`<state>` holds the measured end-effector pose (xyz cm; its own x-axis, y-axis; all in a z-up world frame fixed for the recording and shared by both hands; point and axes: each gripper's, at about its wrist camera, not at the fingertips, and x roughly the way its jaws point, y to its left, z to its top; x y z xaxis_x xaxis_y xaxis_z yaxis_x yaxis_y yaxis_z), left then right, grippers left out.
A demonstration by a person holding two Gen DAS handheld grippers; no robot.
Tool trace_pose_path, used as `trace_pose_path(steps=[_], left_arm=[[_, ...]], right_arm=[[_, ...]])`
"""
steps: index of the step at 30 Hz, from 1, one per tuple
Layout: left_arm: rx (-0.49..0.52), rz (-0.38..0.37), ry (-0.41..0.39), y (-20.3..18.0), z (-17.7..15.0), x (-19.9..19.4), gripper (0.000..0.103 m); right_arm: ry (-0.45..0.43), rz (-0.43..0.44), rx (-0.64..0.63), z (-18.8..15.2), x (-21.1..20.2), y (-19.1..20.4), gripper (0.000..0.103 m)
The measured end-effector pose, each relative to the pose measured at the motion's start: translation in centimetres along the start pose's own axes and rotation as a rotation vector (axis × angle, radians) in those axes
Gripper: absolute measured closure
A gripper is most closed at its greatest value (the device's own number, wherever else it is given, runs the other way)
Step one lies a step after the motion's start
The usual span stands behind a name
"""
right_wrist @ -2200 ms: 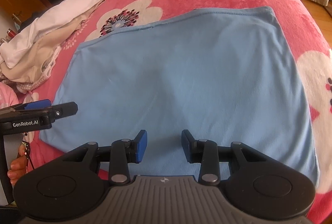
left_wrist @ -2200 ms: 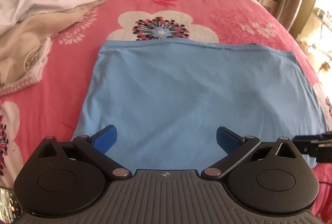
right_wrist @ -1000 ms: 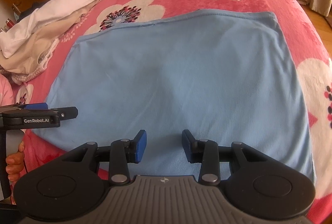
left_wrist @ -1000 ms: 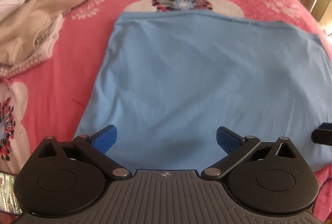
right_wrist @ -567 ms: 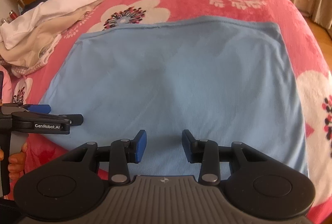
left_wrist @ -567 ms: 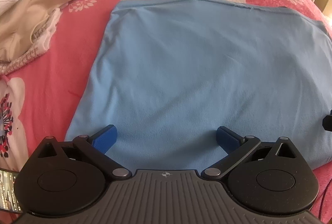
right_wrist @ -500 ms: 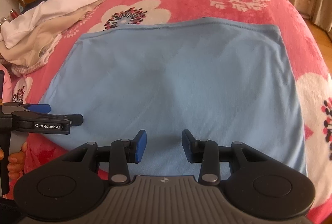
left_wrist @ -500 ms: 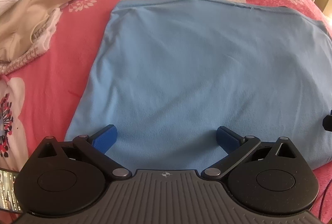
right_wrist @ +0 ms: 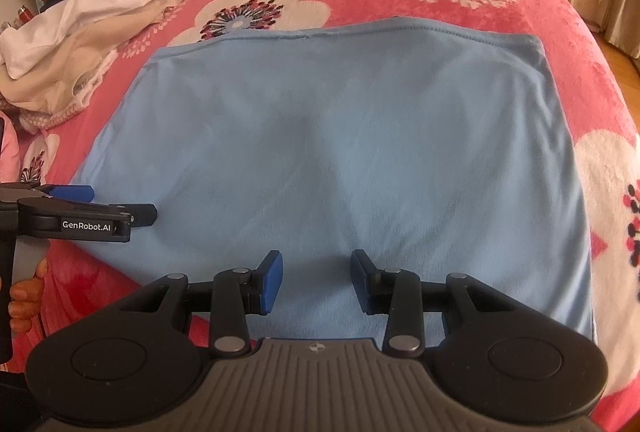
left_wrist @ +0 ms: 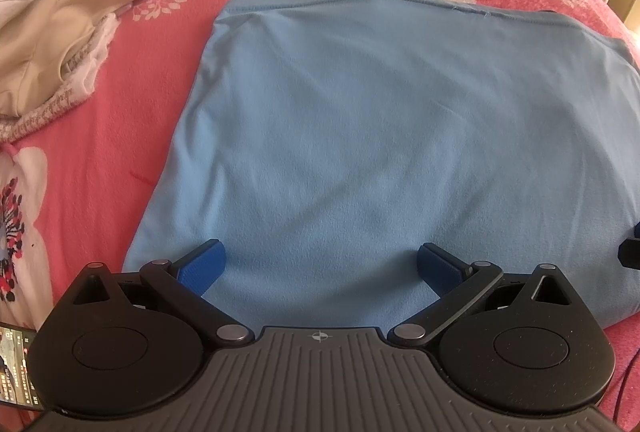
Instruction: Fold clothes
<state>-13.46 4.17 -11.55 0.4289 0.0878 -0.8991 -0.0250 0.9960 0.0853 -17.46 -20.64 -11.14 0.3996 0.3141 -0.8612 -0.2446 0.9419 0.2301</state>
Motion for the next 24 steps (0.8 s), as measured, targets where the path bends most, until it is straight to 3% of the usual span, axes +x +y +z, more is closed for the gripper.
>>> trace_pose_path(steps=[24], left_arm=[[-0.004, 0.002, -0.004, 0.14, -0.07, 0.11, 0.0]], right_arm=[[0.012, -0.002, -0.021, -0.06, 0.21, 0.15, 0.061]])
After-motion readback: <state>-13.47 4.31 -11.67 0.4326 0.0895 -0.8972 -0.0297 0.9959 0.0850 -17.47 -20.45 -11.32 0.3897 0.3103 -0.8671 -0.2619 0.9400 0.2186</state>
